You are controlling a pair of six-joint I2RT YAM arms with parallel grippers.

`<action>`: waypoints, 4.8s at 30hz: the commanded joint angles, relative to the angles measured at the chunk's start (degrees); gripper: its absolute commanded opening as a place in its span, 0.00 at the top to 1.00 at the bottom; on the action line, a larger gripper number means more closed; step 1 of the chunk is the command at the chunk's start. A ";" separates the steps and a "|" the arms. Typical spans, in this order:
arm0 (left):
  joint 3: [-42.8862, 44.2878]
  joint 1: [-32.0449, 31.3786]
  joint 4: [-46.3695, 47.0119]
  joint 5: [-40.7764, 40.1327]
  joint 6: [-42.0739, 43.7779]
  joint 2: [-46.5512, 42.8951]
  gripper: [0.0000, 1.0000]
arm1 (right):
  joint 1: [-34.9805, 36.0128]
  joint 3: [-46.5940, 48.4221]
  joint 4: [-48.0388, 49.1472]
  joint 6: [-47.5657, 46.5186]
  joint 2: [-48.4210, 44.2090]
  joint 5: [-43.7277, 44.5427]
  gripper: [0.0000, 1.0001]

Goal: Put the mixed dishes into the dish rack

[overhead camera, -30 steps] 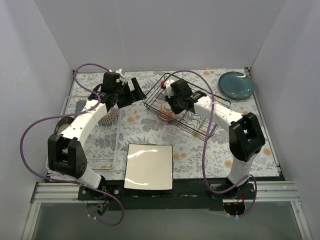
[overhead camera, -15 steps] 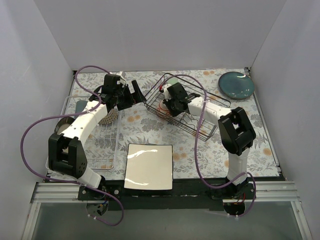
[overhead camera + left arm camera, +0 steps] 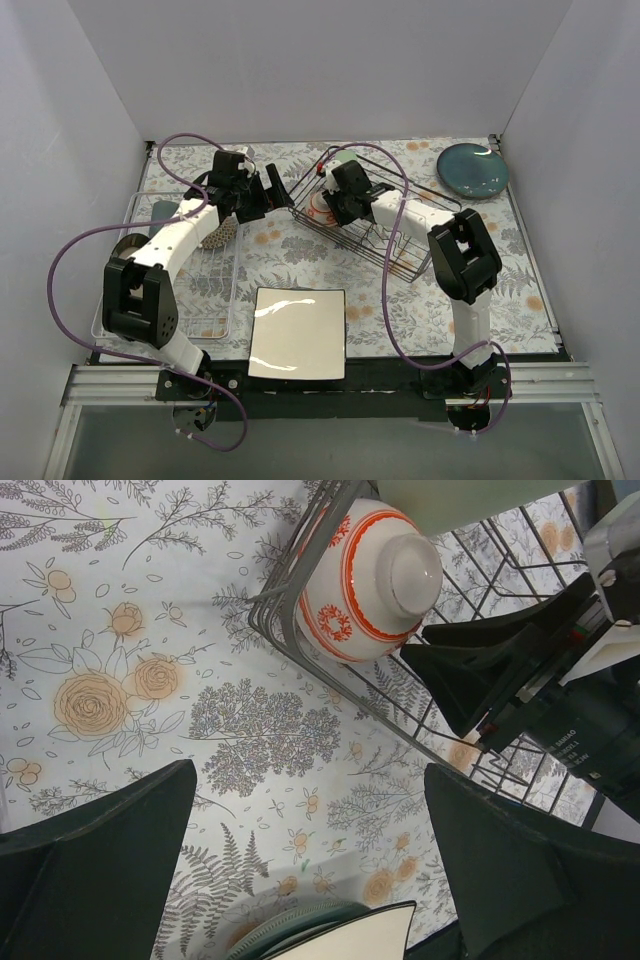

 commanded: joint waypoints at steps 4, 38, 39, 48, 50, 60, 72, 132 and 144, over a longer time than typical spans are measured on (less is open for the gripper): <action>-0.09 0.26 0.99 0.84 1.33 -1.18 0.02 | -0.30 -0.25 -0.22 3.99 -11.50 0.57 0.48; -23.03 -15.47 -6.66 -1.00 -3.32 -26.58 0.02 | 15.69 -46.66 -6.82 38.19 -52.40 -25.53 0.24; -23.38 -15.56 -6.83 -1.36 -3.85 -27.19 0.02 | 16.56 -47.10 -7.08 38.97 -52.48 -24.92 0.23; -21.89 -16.00 -9.30 -7.94 -5.43 -26.67 0.02 | 19.74 -46.75 -4.89 42.49 -49.59 -23.07 0.18; -21.71 -16.09 -9.38 -9.62 -6.31 -27.19 0.02 | 20.44 -47.01 -3.75 43.54 -48.97 -23.33 0.16; -22.41 -16.09 -7.72 -13.67 -10.27 -29.57 0.02 | 23.60 -47.28 -3.39 45.13 -44.32 -18.07 0.16; -28.65 -16.18 -4.81 -13.05 -8.07 -30.54 0.02 | 26.06 -56.15 0.73 49.17 -51.68 -12.61 0.24; -33.05 -16.88 -4.64 -12.35 -11.67 -31.24 0.35 | 30.02 -58.97 5.58 54.01 -62.77 -0.31 0.99; -30.41 -16.88 -6.31 -13.93 -9.91 -30.45 0.30 | 30.02 -63.62 3.11 58.05 -69.09 5.31 0.99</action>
